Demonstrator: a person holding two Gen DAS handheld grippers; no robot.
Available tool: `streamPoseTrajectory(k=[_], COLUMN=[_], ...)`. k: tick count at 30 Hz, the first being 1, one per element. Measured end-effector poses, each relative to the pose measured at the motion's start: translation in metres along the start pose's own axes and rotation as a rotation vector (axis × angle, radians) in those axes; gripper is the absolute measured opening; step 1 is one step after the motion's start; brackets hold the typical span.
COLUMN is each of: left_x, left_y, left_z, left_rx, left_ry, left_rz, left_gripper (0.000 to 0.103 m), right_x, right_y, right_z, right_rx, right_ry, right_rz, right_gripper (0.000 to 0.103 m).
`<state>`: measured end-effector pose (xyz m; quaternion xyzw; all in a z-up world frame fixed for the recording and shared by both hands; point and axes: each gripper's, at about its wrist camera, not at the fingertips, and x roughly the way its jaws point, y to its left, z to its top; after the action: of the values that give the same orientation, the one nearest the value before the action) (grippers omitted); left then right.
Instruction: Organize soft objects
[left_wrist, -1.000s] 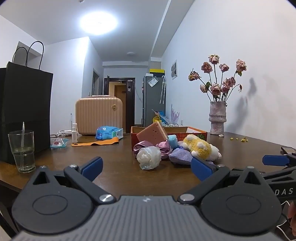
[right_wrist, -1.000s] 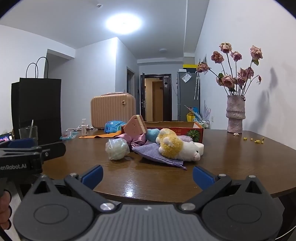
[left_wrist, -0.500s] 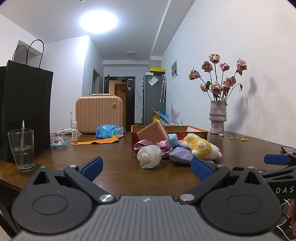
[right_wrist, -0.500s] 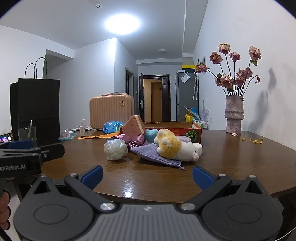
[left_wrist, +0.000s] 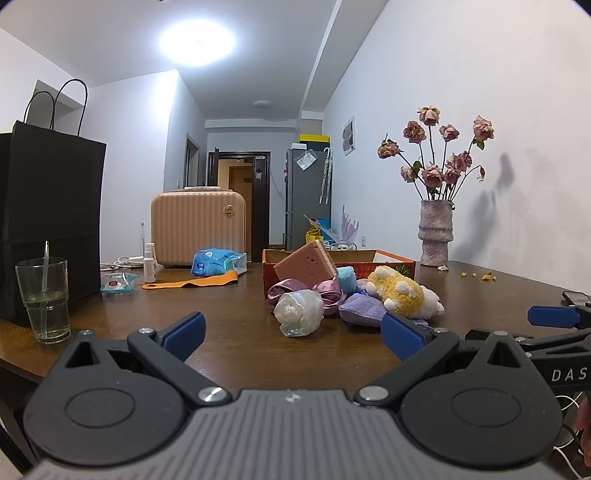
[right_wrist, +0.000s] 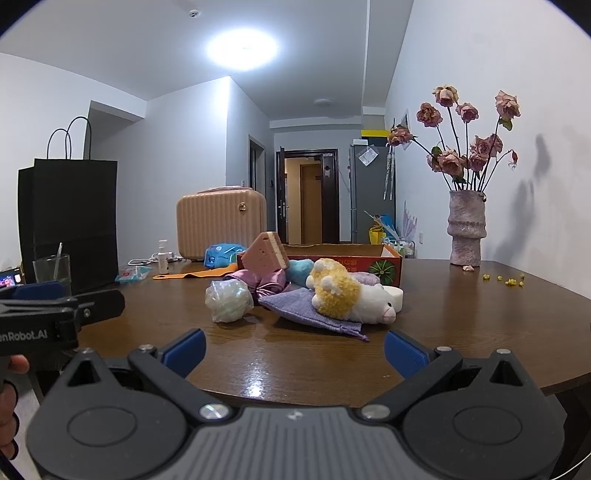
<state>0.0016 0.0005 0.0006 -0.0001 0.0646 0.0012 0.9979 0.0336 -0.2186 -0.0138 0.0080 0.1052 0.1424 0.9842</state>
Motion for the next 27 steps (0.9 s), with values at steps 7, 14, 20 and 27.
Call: streamPoseTrajectory(k=[7,14,20,27], left_x=[-0.0008,0.0022,0.0021,0.0021], left_y=[-0.0013,-0.0026,-0.0048,-0.0019], left_z=[0.0008,-0.0014,-0.0017,-0.0015], left_rx=[0.008,0.003,0.005,-0.002], left_ry=[-0.004,0.013,0.008,0.018], left_rz=[-0.003,-0.01,-0.015,-0.01], left_gripper=[0.103,0.103,0.103,0.103], right_x=[0.0001,0.0009,-0.0003,-0.0002], right_y=[-0.0012,-0.0005,-0.0032,-0.0032], right_z=[0.0,-0.0027,-0.0026,-0.0027], right_rx=[0.006,0.008,0.013,0.017], right_ry=[-0.005,0.0,-0.003,0.0], right_rz=[-0.005,-0.004,-0.013,-0.01], right_gripper=[0.103,0.103,0.103,0.103])
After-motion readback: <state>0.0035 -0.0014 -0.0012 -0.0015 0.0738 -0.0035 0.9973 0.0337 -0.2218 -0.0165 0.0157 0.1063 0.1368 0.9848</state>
